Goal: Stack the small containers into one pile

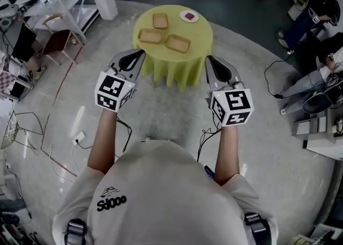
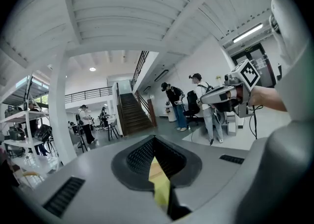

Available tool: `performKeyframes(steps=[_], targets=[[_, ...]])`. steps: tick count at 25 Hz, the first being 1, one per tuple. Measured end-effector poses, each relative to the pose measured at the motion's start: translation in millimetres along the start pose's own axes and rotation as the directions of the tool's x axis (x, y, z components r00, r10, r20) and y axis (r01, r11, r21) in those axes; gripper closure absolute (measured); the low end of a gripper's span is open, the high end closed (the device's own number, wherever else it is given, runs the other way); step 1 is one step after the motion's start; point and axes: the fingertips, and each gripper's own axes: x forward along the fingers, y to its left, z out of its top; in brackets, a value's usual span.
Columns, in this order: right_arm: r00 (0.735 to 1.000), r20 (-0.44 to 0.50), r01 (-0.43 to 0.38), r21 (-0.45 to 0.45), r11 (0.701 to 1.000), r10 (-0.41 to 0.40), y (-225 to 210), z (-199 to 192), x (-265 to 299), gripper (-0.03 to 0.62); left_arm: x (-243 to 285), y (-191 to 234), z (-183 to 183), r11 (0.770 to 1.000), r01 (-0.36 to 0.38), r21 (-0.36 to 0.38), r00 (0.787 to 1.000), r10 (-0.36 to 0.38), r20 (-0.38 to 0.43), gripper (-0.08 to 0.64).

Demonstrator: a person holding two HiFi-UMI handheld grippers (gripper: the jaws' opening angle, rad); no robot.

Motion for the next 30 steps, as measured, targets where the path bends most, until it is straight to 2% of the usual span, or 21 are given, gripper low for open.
performKeyframes(steps=[8, 17, 22, 30], targets=[[1.0, -0.011, -0.007, -0.006, 1.0, 0.007, -21, -12, 2, 0.581, 8, -3, -7, 0.999, -0.039, -0.012, 0.999, 0.038, -0.018, 0.554], [0.999, -0.026, -0.023, 0.001, 1.0, 0.023, -40, -22, 37, 0.581, 35, 18, -19, 0.997, -0.065, -0.03, 0.997, 0.064, -0.042, 0.554], [0.999, -0.033, -0.015, 0.003, 1.0, 0.015, -59, -31, 81, 0.581, 72, 50, -35, 0.997, -0.063, -0.043, 0.997, 0.061, -0.05, 0.554], [0.999, -0.047, 0.016, -0.009, 1.0, -0.016, -90, -33, 185, 0.581, 147, 134, -52, 0.998, -0.041, -0.053, 0.998, 0.038, -0.052, 0.554]])
